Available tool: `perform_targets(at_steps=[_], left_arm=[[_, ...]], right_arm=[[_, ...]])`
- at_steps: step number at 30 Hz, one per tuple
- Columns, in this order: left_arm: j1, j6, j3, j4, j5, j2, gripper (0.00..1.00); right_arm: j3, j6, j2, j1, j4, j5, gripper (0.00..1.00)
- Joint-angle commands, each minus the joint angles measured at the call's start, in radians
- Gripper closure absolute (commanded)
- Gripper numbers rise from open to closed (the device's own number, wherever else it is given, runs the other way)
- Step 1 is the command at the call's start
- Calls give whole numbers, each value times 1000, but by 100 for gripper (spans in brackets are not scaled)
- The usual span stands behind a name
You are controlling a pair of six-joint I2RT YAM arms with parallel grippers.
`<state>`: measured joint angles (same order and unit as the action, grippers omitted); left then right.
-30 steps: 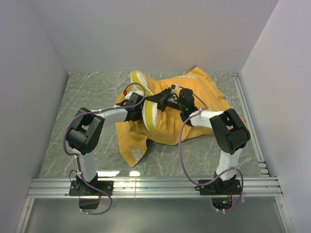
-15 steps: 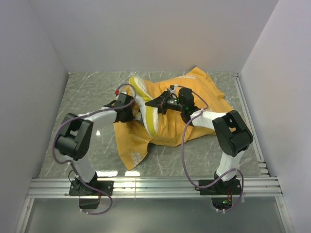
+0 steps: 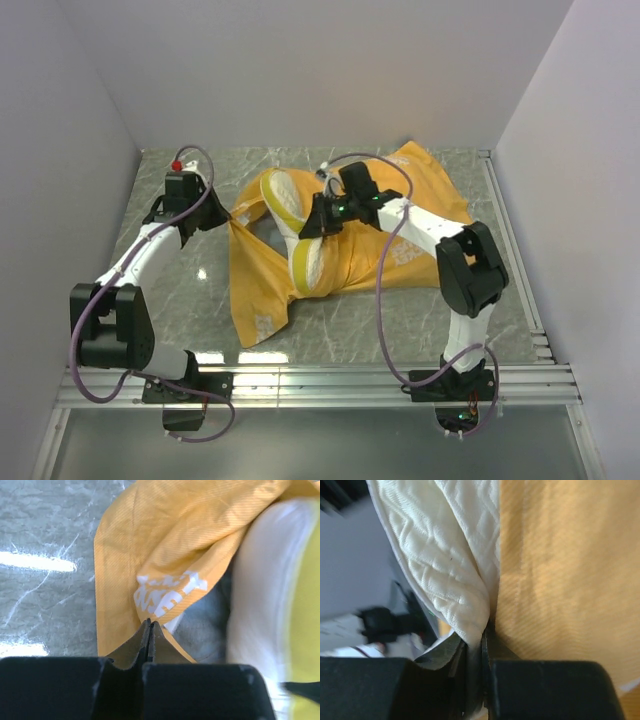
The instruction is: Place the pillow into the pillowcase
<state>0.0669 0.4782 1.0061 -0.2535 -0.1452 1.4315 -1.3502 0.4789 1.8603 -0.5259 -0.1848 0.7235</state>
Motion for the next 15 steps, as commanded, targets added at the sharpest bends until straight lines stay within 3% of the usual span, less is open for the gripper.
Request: perform_targets(at_steps=[1,6,15], left_arm=[[-64,-52,72,149,-13,-23,100],[-88,-23,109,203,-174,-46,100],[-121,0,138,272,-231,-74,100]], right_arm=[[-46,-357,114,-86,-505,-16,100],[-113,-468,212,-184,-634,-29,100],[-138,-576,289,-238,-778,-163,100]])
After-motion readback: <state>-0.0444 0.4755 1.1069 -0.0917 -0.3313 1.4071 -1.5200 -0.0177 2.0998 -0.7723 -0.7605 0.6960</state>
